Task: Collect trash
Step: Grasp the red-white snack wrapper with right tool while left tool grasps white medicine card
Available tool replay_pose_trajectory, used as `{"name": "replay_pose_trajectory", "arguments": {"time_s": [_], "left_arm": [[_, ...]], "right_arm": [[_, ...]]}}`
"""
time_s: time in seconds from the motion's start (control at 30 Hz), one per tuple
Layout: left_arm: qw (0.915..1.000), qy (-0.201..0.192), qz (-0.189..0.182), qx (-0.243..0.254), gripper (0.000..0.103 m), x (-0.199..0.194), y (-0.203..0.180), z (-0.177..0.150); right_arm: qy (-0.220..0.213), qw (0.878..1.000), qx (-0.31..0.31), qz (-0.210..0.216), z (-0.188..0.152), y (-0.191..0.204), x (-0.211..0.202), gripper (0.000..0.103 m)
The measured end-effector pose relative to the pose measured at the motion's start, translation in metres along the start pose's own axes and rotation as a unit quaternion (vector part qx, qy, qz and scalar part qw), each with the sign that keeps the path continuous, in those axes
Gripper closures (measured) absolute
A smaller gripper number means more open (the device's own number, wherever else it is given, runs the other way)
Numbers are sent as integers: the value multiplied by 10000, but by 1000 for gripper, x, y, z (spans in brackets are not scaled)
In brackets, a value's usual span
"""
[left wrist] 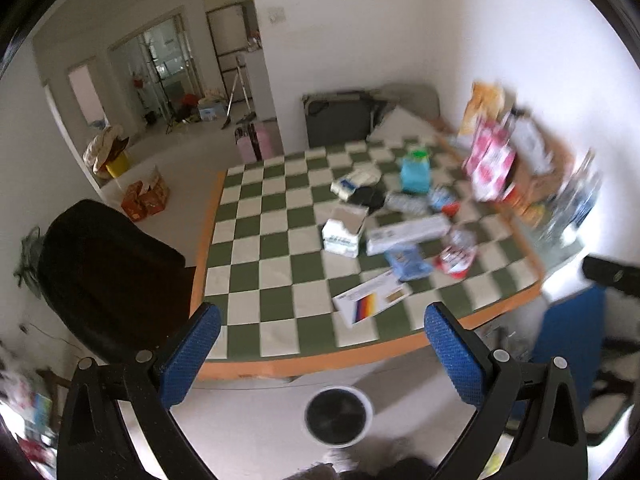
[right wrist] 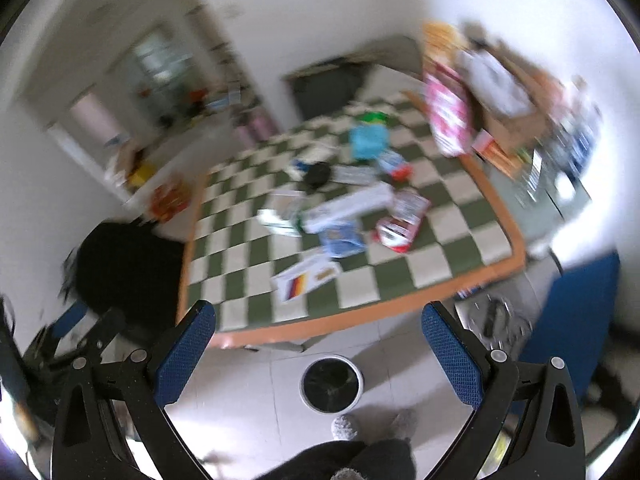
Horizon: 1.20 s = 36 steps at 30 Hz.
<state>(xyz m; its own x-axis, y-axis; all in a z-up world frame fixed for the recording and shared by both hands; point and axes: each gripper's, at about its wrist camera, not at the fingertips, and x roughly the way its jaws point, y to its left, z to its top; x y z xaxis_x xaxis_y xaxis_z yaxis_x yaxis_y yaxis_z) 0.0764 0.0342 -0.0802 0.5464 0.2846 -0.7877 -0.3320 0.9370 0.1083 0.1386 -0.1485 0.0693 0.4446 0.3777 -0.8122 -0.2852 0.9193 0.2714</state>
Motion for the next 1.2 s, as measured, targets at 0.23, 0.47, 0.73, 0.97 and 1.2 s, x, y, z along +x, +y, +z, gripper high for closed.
{"name": "replay_pose_trajectory", "arguments": {"time_s": [0.23,0.47,0.73,0.97,1.2], "left_arm": [[9853,1178,-173,1223,0,141,-27,5],[9285,2351,-321,2856,0,280,-84,7],[8726,3341,-999,3421,0,354,-113,4],[8623,3571,-1382,3313,18,359,-113,9],[9072,3728,-813,1771,23,349,-66,18]], "right_arm": [[638,9925,720,-760,7,-54,114,0],[1504,9793,932,-977,32,-104,246,0],[2130,9664,1071,-964,89,-141,352,0],[2386,9575,1189,-1100,111,-144,410,0],[2271,9586,1082,-1337,122,-136,438,34]]}}
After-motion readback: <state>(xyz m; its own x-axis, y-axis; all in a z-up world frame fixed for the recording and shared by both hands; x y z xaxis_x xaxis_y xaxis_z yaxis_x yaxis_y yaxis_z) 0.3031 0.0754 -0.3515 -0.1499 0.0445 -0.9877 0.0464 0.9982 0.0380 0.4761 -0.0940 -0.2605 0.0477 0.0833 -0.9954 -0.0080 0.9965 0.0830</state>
